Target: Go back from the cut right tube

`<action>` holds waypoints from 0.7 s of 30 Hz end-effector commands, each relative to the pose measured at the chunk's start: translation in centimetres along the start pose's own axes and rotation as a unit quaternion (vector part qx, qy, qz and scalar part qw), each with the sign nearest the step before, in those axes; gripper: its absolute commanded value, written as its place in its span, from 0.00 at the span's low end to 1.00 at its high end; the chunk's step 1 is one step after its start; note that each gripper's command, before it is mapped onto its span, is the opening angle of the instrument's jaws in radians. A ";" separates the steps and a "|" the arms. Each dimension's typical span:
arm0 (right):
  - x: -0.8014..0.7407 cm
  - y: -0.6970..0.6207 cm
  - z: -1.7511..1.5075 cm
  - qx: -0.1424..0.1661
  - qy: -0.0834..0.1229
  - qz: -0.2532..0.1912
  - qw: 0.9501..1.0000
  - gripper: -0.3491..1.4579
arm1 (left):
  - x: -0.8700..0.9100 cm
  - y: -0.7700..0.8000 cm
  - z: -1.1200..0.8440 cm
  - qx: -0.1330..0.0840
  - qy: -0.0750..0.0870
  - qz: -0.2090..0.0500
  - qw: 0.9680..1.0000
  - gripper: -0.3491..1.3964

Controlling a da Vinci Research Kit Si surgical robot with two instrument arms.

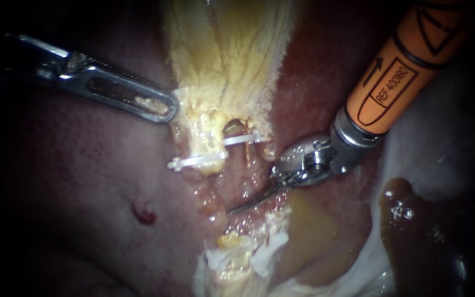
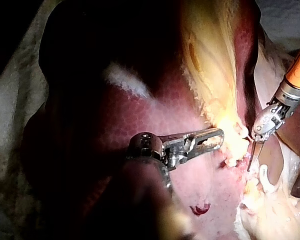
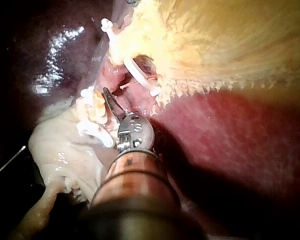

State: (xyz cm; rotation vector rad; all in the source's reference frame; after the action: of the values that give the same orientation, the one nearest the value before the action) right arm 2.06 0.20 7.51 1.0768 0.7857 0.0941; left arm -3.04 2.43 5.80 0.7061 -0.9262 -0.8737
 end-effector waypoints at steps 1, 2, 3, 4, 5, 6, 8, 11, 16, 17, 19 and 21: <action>0.00 0.00 0.00 0.000 0.000 0.000 1.000 0.00 | 0.00 0.01 0.00 0.000 0.000 0.000 1.000 0.00; 0.00 0.00 0.00 0.000 0.000 0.000 1.000 0.00 | 0.00 0.01 0.00 0.000 0.000 0.000 1.000 0.00; 0.01 0.00 0.00 0.000 0.000 0.000 1.000 0.00 | 0.00 0.01 0.00 0.000 0.000 0.000 1.000 0.00; 0.01 0.00 0.00 0.000 0.000 0.000 1.000 0.00 | 0.00 0.01 0.00 0.000 0.000 0.000 1.000 0.00; 0.01 0.00 0.00 0.000 0.000 0.000 1.000 0.00 | 0.00 0.01 0.00 0.000 0.000 0.000 1.000 0.00; 0.02 -0.01 0.01 0.000 0.000 0.000 1.000 0.00 | 0.00 0.01 0.00 0.000 0.000 0.000 1.000 0.00; 0.03 -0.03 0.01 -0.003 0.002 0.000 1.000 0.00 | 0.00 0.02 0.00 0.000 0.000 0.000 1.000 0.00; 0.07 -0.06 0.02 -0.021 0.017 0.000 1.000 0.29 | 0.00 0.03 0.00 0.000 0.000 0.000 1.000 0.00; 0.12 -0.12 0.05 -0.038 0.057 0.000 0.998 0.82 | 0.01 0.04 0.00 0.001 0.001 0.001 1.000 0.00; 0.12 -0.12 0.05 -0.037 0.063 0.000 0.997 0.85 | 0.01 0.04 0.00 0.001 0.001 0.001 1.000 0.00; 0.13 -0.14 0.06 -0.034 0.073 0.000 0.997 0.86 | 0.01 0.04 0.00 0.001 0.001 0.001 1.000 0.00; 0.14 -0.15 0.06 -0.041 0.080 0.001 0.996 0.90 | 0.01 0.05 0.00 0.001 0.001 0.001 1.000 0.00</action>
State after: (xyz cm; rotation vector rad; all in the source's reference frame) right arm 2.15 0.15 7.32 0.9919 0.9201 0.2298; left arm -3.02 2.45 5.84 0.7066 -0.9258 -0.8718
